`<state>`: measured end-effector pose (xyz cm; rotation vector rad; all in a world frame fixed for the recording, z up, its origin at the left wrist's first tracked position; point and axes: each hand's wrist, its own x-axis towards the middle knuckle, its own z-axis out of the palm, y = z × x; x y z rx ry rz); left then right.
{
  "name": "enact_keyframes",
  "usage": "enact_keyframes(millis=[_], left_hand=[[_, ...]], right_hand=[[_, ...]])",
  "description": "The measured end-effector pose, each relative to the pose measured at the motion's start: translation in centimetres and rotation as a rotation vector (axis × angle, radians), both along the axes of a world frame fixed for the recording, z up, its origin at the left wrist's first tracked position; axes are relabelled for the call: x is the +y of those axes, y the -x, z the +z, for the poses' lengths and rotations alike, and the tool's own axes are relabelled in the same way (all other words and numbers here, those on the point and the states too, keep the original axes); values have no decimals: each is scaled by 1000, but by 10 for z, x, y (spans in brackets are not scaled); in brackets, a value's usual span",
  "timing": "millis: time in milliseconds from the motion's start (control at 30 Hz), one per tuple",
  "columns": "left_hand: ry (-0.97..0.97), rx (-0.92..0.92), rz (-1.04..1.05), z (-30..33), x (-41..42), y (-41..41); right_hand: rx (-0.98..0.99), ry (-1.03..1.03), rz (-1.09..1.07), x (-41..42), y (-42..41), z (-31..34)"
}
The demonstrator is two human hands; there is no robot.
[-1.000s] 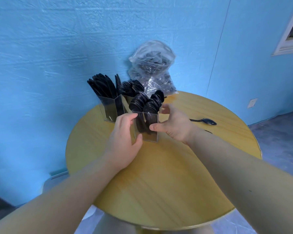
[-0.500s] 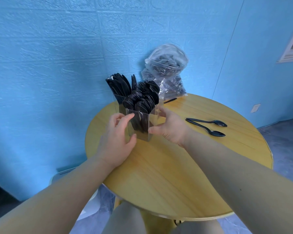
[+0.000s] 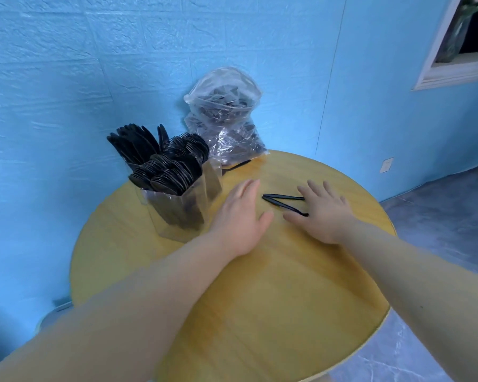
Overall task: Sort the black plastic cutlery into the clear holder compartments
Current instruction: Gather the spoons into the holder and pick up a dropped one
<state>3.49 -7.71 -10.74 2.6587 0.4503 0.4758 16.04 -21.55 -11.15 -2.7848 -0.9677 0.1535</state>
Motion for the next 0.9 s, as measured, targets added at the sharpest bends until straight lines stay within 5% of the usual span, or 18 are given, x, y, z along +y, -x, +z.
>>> enact_keyframes(millis=[333, 633, 900], left_hand=[[-176, 195, 174, -13, 49, -141], [-159, 451, 396, -22, 69, -172], [-186, 337, 188, -26, 46, -147]], right_hand=[[-18, 5, 1, 27, -64, -17], [-17, -6, 1, 30, -75, -23], [-12, -92, 19, 26, -70, -19]])
